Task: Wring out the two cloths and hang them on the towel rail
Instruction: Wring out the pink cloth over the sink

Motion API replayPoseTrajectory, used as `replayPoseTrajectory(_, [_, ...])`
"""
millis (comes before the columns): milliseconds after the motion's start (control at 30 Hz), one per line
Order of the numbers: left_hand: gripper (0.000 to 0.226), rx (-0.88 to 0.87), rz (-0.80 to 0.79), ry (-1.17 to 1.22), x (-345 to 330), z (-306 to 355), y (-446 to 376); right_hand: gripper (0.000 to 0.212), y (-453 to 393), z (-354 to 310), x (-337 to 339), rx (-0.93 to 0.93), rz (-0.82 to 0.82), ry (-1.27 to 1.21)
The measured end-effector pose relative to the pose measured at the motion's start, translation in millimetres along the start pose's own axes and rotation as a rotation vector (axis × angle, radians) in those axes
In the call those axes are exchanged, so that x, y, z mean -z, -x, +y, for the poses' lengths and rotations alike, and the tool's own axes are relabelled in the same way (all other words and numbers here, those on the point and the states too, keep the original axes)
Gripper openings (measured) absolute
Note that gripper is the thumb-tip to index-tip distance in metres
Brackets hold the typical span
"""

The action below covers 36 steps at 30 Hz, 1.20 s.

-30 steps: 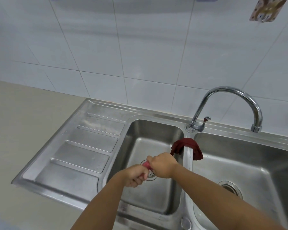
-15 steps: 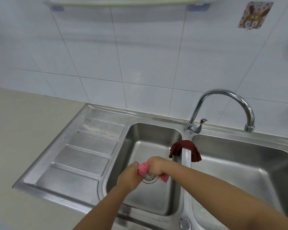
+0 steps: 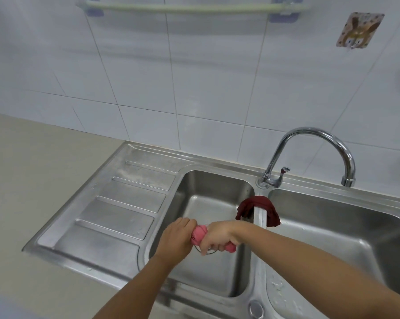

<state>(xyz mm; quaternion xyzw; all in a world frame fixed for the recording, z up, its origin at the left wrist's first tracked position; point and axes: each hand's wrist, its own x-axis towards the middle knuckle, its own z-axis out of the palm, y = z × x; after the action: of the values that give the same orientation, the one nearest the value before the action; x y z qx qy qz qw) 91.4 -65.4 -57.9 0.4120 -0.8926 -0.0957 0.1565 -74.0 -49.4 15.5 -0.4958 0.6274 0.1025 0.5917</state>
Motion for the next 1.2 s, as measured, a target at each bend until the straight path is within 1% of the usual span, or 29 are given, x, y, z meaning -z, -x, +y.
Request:
replayPoseTrajectory(67, [0.009, 0.009, -0.076, -0.028, -1.2, -0.8, -2.2, 0.020, -3.1, 2.3, -7.7, 0.062, 0.268, 0.284])
replayPoseTrajectory(100, [0.005, 0.011, -0.106, -0.023, -0.8, -0.4, -2.4, 0.017, -4.7, 3.9, -10.9, 0.098, 0.382, 0.423])
replayPoseTrajectory(133, [0.006, 0.016, -0.118, -0.005, -1.1, 0.3, -3.5, 0.015, -7.6, 5.8, -12.7, 0.137, 0.474, 0.546])
replayPoseTrajectory(167, [0.008, 0.035, -0.128, 0.018, -1.0, 2.1, -5.1, 0.017, -10.8, 8.6, -12.8, 0.183, 0.545, 0.643])
replayPoseTrajectory(233, [0.013, 0.107, -0.153, 0.040, -1.3, 6.9, -9.3, 0.032, -16.5, 14.7, -8.2, 0.275, 0.613, 0.782])
replayPoseTrajectory(267, [0.014, 0.158, -0.183, 0.049, -1.7, 9.0, -12.3, 0.036, -17.6, 16.7, -4.4, 0.307, 0.631, 0.841])
replayPoseTrajectory(333, [0.019, 0.246, -0.247, 0.080, -1.1, 13.3, -19.0, 0.033, -18.5, 19.6, 3.8, 0.350, 0.655, 0.951])
replayPoseTrajectory(433, [0.029, 0.338, -0.390, 0.190, 6.7, 22.5, -30.0, 0.020, -18.5, 25.0, 15.8, 0.439, 0.682, 1.046])
replayPoseTrajectory(500, [0.027, 0.412, -0.488, 0.356, 14.9, 32.4, -35.7, 0.017, -19.2, 30.7, 24.7, 0.504, 0.722, 1.093])
replayPoseTrajectory(567, [0.025, 0.521, -0.537, 0.631, 24.3, 43.7, -39.5, 0.025, -17.1, 33.7, 31.6, 0.585, 0.774, 1.122])
replayPoseTrajectory(633, [0.033, 0.615, -0.593, 0.852, 30.4, 50.8, -41.2, 0.034, -15.9, 36.2, 36.3, 0.638, 0.795, 1.116])
replayPoseTrajectory(700, [0.039, 0.658, -0.684, 1.002, 32.2, 53.4, -40.7, 0.031, -17.5, 39.1, 36.6, 0.670, 0.840, 1.128])
replayPoseTrajectory(733, [0.039, 0.672, -0.727, 1.074, 32.0, 53.5, -39.8, 0.028, -18.6, 41.2, 35.8, 0.672, 0.870, 1.145])
replayPoseTrajectory(833, [0.034, 0.744, -0.828, 1.248, 22.9, 50.6, -34.5, 0.031, -25.6, 49.4, 30.1, 0.586, 0.860, 1.106])
replayPoseTrajectory(933, [0.034, 0.819, -0.877, 1.304, 14.0, 50.3, -26.8, 0.032, -34.1, 56.1, 16.0, 0.538, 0.876, 1.073])
replayPoseTrajectory(1033, [0.040, 0.845, -0.863, 1.282, 10.9, 49.3, -22.2, 0.030, -37.5, 59.0, 8.4, 0.505, 0.890, 1.050])
replayPoseTrajectory(1100, [0.039, 0.824, -0.809, 1.216, 10.9, 49.2, -22.0, 0.028, -40.7, 60.4, 9.0, 0.528, 0.901, 1.063])
replayPoseTrajectory(1200, [0.033, 0.765, -0.722, 1.019, 15.1, 52.1, -26.1, 0.037, -43.5, 61.6, 11.3, 0.478, 0.931, 1.053])
